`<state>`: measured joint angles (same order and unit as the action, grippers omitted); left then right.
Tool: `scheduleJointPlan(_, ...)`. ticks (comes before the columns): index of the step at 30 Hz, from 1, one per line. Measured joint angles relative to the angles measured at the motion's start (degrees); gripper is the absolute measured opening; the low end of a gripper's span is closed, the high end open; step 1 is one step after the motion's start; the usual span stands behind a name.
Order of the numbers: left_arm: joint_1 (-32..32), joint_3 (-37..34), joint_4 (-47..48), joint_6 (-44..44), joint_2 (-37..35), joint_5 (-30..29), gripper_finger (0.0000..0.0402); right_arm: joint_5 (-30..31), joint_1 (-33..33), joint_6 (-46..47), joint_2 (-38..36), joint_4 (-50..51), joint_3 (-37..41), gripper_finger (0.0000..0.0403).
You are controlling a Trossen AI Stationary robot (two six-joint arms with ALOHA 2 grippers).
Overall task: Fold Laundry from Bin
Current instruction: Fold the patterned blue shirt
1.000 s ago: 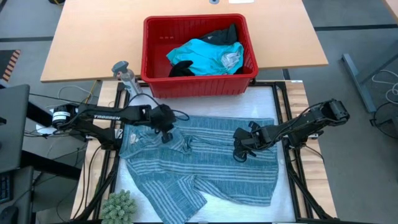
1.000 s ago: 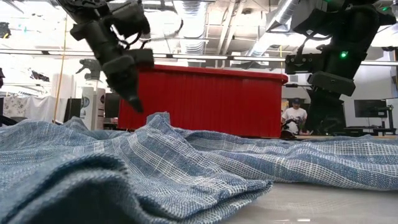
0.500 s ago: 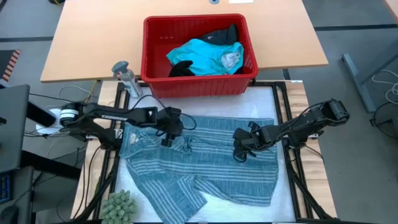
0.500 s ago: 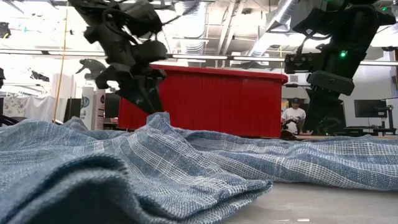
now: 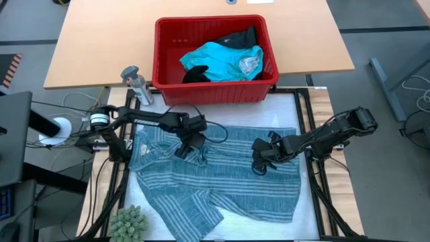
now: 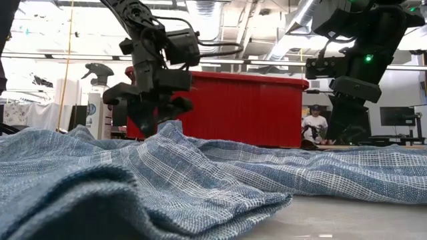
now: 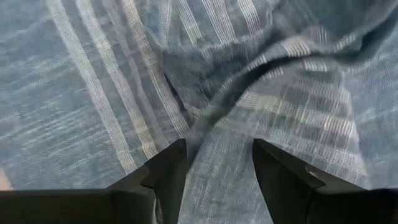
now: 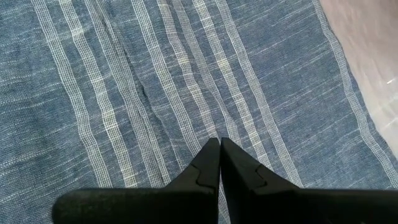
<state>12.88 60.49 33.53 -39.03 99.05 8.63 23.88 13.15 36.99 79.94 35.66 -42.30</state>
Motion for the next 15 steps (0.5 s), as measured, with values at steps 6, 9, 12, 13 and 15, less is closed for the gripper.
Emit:
scheduleJointPlan(6, 1.23, 0.00, 0.14, -3.93, 0.32, -0.22, 0.0154, -0.08, 0.00, 0.00, 0.00, 0.18, 0.00, 0.0040)
scheduleJointPlan(9, 1.40, 0.00, 0.14, -4.29, 0.32, -0.10, 0.0122, -0.17, 0.00, 0.00, 0.00, 0.26, 0.00, 0.0040)
scheduleJointPlan(12, 1.40, 0.00, 0.22, -5.04, 0.32, 0.34, 0.0079, -0.19, 0.00, -0.02, 0.00, 0.28, 0.00, 0.0040)
scheduleJointPlan(13, 1.40, 0.00, 0.20, -5.33, 0.32, 0.51, 0.0064, -0.20, 0.00, -0.02, 0.00, 0.26, 0.00, 0.0040)
scheduleJointPlan(15, 1.40, 0.00, 0.20, -5.34, 0.32, 0.10, 0.0034, -0.20, 0.00, -0.02, 0.00, 0.28, 0.00, 0.0040)
